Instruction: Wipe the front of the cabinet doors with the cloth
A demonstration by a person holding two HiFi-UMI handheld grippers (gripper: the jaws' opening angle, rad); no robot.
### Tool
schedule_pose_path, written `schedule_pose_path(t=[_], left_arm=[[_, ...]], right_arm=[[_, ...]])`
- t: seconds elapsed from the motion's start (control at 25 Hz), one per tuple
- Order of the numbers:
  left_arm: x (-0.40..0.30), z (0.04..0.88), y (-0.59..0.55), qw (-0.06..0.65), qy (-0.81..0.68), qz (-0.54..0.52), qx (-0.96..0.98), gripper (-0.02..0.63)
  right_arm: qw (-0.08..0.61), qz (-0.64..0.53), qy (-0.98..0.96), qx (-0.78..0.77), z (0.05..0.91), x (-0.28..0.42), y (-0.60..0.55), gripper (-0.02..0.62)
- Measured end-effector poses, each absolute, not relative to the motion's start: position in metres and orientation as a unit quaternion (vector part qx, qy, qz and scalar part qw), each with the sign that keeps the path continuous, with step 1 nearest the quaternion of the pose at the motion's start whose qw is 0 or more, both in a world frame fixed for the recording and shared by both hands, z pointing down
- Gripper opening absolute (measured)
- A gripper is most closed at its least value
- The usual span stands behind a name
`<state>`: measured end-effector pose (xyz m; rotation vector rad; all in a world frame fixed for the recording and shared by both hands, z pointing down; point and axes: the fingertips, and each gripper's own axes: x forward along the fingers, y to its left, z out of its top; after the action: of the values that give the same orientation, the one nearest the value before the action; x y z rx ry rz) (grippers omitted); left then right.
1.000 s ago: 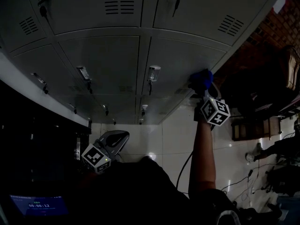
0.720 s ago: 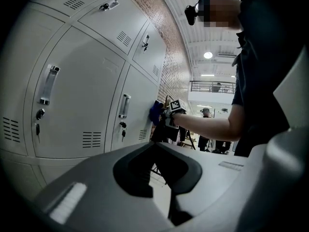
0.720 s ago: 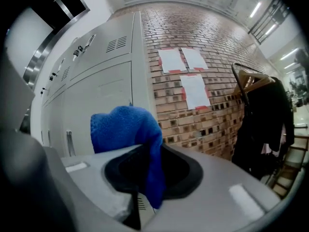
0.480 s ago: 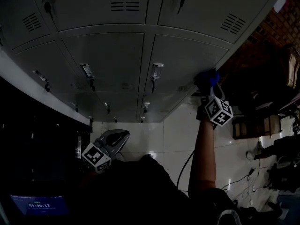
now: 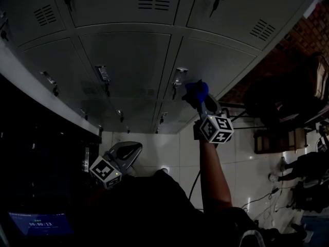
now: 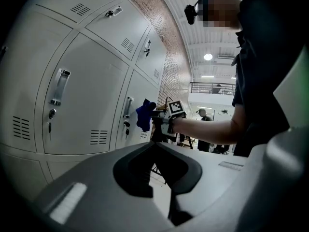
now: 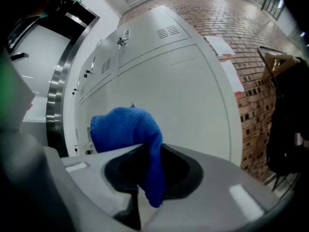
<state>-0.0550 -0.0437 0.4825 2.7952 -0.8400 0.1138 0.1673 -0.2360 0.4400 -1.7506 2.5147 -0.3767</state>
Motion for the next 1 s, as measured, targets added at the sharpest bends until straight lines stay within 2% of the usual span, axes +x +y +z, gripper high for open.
schedule_pose_path(t=[0.2,0.4,0.8,1.0], left_arm=[[-0.068,0.487,-0.039,0.113,-0.292,0.043,0.949,0.000],[-0.079,0.487,-0.037,0.118,-0.306,0.042,0.944,0.000],[-0.084,0.490,-0.040,0.112,-0.314,0.045,0.942,0.000],[-0.073,0.489,-0.045,0.116,-0.310,0.048,0.942,0.000]], right_arm=[[0.005,-0.133,0.840,-0.526,0.456,0.117,-0.237,0.069],[-0.020,-0.142,0.844,-0.516,0.477,0.098,-0.256,0.069],[-0.011,-0.161,0.832,-0.530,0.492,0.120,-0.275,0.069],[-0.032,-0.159,0.817,-0.554,0.505,0.149,-0.274,0.069]])
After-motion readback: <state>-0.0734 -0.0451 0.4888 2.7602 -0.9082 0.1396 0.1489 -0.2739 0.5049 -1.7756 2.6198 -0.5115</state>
